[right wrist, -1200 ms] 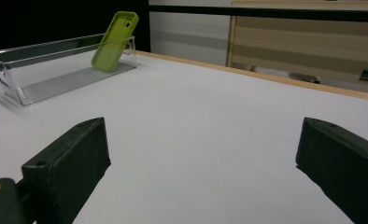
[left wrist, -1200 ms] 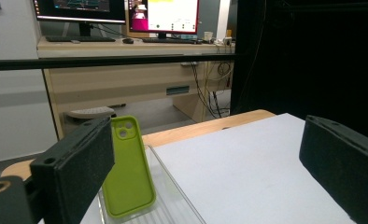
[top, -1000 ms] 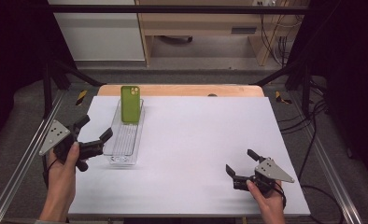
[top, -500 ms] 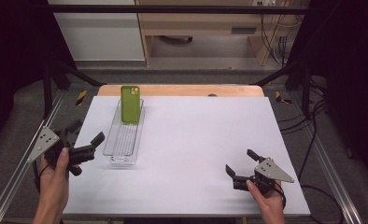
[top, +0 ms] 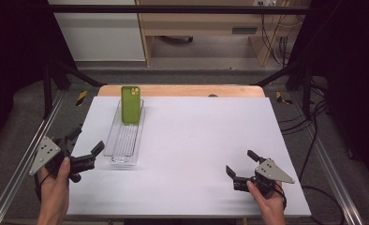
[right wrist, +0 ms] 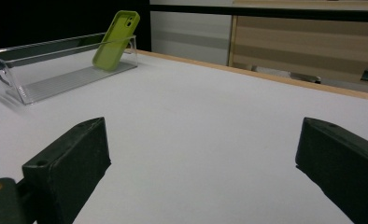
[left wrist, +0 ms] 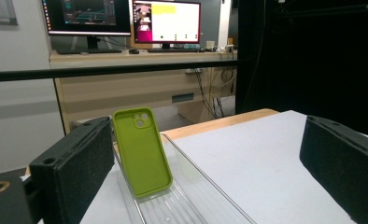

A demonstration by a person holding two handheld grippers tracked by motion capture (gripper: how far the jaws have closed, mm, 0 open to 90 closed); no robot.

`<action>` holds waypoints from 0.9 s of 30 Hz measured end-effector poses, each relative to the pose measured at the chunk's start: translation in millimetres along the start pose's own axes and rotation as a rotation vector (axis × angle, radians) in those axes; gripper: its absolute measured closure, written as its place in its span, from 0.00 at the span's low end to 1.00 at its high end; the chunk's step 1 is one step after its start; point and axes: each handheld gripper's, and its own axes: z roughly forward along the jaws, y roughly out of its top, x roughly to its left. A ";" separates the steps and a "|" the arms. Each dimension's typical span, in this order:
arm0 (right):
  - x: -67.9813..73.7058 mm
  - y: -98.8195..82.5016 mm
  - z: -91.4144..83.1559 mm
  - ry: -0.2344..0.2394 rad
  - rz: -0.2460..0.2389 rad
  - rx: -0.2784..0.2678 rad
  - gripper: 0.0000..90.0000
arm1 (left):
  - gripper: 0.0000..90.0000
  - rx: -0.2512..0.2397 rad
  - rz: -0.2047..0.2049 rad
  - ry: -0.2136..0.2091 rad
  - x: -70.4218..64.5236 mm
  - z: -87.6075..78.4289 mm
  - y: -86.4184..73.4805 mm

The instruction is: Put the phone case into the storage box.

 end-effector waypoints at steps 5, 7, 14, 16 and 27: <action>-1.0 0.3 -0.6 -0.002 -0.004 -0.002 0.03 | 0.03 -0.002 0.011 0.004 -2.1 0.0 -4.1; -1.5 0.2 -0.7 -0.003 -0.003 -0.004 0.03 | 0.03 -0.003 0.022 0.003 -3.7 0.1 -5.5; -1.5 0.5 -1.7 -0.001 0.005 -0.005 0.04 | 0.03 0.011 0.031 -0.008 -9.3 3.6 -14.8; -1.5 0.5 -1.5 0.000 0.003 -0.005 0.04 | 0.03 0.015 0.036 -0.009 -11.8 4.5 -19.3; -2.8 0.3 -2.0 -0.001 -0.005 -0.010 0.04 | 0.03 0.004 0.051 -0.006 -13.0 4.6 -36.3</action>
